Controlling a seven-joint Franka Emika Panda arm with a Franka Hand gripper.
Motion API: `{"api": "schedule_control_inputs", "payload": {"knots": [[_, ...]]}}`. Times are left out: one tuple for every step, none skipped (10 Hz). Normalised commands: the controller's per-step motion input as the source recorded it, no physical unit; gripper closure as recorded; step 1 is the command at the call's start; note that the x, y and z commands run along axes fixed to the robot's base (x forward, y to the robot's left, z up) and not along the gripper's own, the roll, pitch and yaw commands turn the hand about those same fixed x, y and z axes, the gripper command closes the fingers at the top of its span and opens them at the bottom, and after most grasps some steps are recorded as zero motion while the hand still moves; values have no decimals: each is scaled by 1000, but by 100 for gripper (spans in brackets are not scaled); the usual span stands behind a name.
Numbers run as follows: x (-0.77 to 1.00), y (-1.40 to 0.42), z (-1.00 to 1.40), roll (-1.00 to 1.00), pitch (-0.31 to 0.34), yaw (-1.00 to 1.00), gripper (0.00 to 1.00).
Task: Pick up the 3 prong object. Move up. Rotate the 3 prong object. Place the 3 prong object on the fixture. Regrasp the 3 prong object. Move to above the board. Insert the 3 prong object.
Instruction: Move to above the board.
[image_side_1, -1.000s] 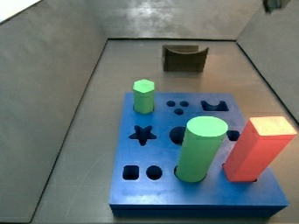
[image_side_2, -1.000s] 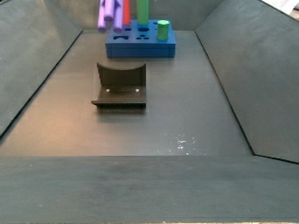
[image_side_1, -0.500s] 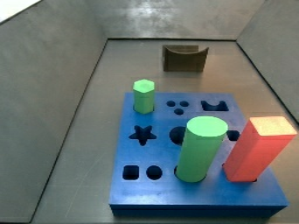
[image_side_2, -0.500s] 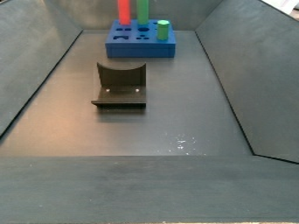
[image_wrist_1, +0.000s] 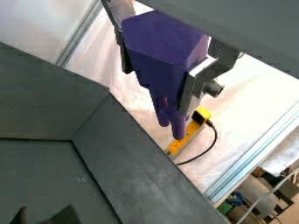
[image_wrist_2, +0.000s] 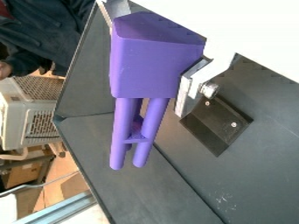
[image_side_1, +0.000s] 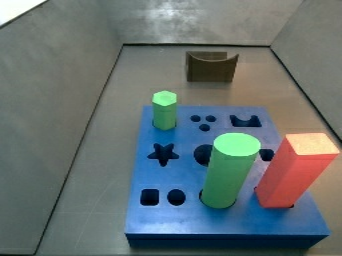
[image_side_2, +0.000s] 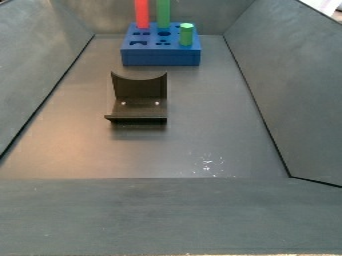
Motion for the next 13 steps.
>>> {"api": "schedule_control_inputs", "payload": {"knots": [[-724, -1000, -62, -1000, 61, -171, 100], [-729, -1000, -70, -1000, 48, -168, 100], [-788, -1000, -70, -1000, 37, -160, 100], [-863, -1000, -81, -1000, 25, -151, 100], [-933, -1000, -61, -1000, 10, -145, 100], [-981, -975, -64, -1000, 1, -140, 100], [-672, -529, -37, -1000, -16, -128, 100], [-419, -209, 2, -1000, -30, -126, 100], [-312, -70, 9, -1000, -47, -123, 100], [-257, 11, 8, -1000, -72, -117, 100], [-235, 53, 14, -1000, -109, -110, 100], [-220, 88, 22, -1000, -173, -97, 100], [-217, 108, 25, -951, -226, -81, 100]]}}
